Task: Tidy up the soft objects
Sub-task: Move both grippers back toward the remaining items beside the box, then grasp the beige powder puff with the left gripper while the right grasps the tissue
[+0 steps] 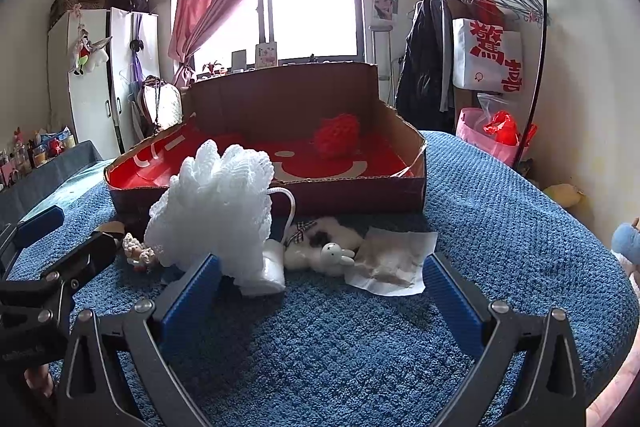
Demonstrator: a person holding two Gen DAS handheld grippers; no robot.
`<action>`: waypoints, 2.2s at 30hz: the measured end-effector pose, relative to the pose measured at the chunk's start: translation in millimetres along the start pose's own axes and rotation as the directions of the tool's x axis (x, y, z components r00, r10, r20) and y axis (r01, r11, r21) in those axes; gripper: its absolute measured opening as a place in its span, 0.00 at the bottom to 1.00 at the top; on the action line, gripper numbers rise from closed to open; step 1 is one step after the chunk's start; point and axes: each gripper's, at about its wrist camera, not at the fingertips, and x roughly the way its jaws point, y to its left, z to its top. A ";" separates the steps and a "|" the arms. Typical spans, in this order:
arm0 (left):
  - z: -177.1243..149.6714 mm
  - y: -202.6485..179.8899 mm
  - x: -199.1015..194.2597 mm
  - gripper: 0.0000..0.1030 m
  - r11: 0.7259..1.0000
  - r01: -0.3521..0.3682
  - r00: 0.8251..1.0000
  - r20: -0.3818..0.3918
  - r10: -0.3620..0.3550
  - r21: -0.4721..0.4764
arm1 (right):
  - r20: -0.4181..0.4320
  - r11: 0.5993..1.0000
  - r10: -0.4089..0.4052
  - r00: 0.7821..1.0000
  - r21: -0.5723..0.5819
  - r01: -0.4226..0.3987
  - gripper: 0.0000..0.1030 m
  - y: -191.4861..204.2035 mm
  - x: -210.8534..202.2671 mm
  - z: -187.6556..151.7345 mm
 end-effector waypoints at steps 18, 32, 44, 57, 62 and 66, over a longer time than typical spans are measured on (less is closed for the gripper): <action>18.7 17.5 5.8 1.00 0.999 0.048 0.996 -0.070 -0.048 -0.005 | -0.097 0.998 0.061 0.993 0.012 -0.060 1.00 -10.9 12.3 15.4; 24.1 69.3 36.5 1.00 0.998 0.046 0.976 -0.213 -0.052 -0.034 | -0.284 0.996 0.089 0.955 0.044 -0.080 1.00 -55.0 39.2 25.6; 9.3 88.2 68.6 0.99 0.997 0.080 0.936 -0.343 -0.078 -0.008 | -0.406 0.995 0.029 0.914 -0.077 -0.066 0.92 -63.6 71.6 27.2; 1.2 78.4 82.8 0.63 0.990 0.142 0.897 -0.423 -0.132 -0.008 | -0.380 0.989 0.062 0.923 -0.098 -0.106 0.56 -56.6 73.6 27.1; 0.0 79.5 80.4 0.46 0.989 0.146 0.900 -0.412 -0.142 -0.022 | -0.351 0.988 0.086 0.932 -0.090 -0.125 0.29 -56.3 68.3 27.0; 0.2 81.1 73.7 0.44 0.989 0.141 0.909 -0.392 -0.144 -0.036 | -0.324 0.989 0.093 0.941 -0.077 -0.124 0.21 -58.3 61.5 29.2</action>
